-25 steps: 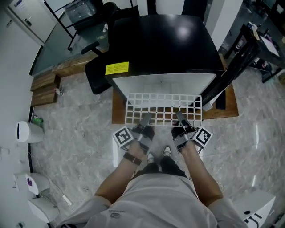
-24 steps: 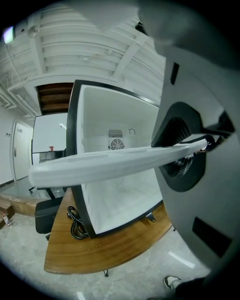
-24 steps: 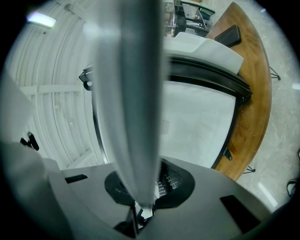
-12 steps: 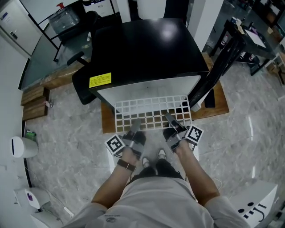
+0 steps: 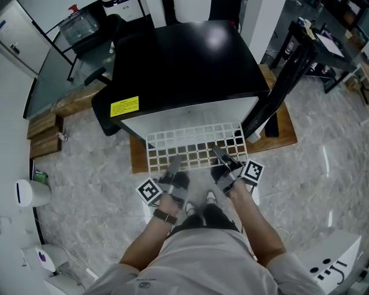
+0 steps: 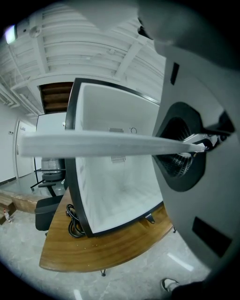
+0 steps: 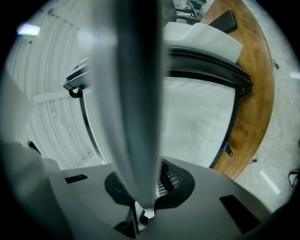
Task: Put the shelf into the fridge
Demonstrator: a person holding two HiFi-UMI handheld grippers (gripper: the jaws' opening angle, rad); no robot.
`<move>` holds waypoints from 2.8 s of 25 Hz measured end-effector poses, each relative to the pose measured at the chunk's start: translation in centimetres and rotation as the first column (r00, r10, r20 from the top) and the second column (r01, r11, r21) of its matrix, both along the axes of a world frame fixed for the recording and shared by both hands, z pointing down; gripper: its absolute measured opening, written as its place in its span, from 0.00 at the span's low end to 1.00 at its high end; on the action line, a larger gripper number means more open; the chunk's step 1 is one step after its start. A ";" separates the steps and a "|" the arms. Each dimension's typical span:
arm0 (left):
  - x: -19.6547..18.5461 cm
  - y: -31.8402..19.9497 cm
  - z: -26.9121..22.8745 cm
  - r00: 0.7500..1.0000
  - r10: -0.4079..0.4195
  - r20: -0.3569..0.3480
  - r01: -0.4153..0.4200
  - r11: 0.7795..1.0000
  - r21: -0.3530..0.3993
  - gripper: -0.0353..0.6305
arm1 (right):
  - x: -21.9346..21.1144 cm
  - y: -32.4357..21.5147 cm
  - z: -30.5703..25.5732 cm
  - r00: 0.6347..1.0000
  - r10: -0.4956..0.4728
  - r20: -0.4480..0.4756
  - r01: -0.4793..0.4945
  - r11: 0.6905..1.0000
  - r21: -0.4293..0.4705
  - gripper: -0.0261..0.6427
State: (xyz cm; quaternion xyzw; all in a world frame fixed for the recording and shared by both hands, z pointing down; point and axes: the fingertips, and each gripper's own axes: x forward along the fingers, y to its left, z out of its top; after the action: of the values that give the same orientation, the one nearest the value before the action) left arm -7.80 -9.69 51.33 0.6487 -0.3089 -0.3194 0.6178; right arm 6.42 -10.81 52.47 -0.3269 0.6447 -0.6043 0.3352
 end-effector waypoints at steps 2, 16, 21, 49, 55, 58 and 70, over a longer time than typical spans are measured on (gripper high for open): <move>0.0 0.0 0.0 1.000 -0.002 0.005 0.002 1.000 -0.002 0.09 | 0.0 -0.1 0.0 1.000 0.005 -0.004 -0.005 1.000 0.001 0.11; 0.3 -0.2 -0.8 0.999 -0.014 -0.032 0.014 1.000 -0.018 0.09 | 0.2 -0.2 -0.7 0.999 0.037 -0.028 -0.036 0.999 0.010 0.11; 0.3 0.0 -0.1 0.999 -0.011 -0.049 0.010 1.000 -0.024 0.09 | 0.2 -0.2 -0.3 0.998 0.036 -0.045 -0.036 0.999 0.011 0.11; 0.0 0.0 0.8 1.000 -0.008 -0.020 0.008 1.000 0.003 0.09 | -0.1 -0.3 0.3 0.999 0.044 -0.031 -0.042 0.997 0.064 0.11; 0.1 -2.5 0.5 1.000 -0.020 -0.011 0.020 1.000 0.005 0.09 | 0.1 -2.7 0.1 0.997 0.058 -0.053 -0.056 0.998 0.028 0.11; 0.0 -5.3 0.9 0.999 -0.028 0.019 0.028 1.000 0.000 0.09 | 0.3 -5.5 -0.1 0.996 0.070 -0.058 -0.069 0.997 0.017 0.11; -0.1 -9.9 0.7 0.993 -0.103 0.057 0.102 0.995 0.011 0.09 | 0.5 -10.1 -0.3 0.993 0.107 -0.054 -0.107 0.994 0.009 0.11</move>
State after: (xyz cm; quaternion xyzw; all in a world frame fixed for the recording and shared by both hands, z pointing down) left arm -7.90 -19.61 52.04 0.6436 -0.3581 -0.3331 0.5887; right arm 6.92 -20.94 52.19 -0.3761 0.6370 -0.5744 0.3505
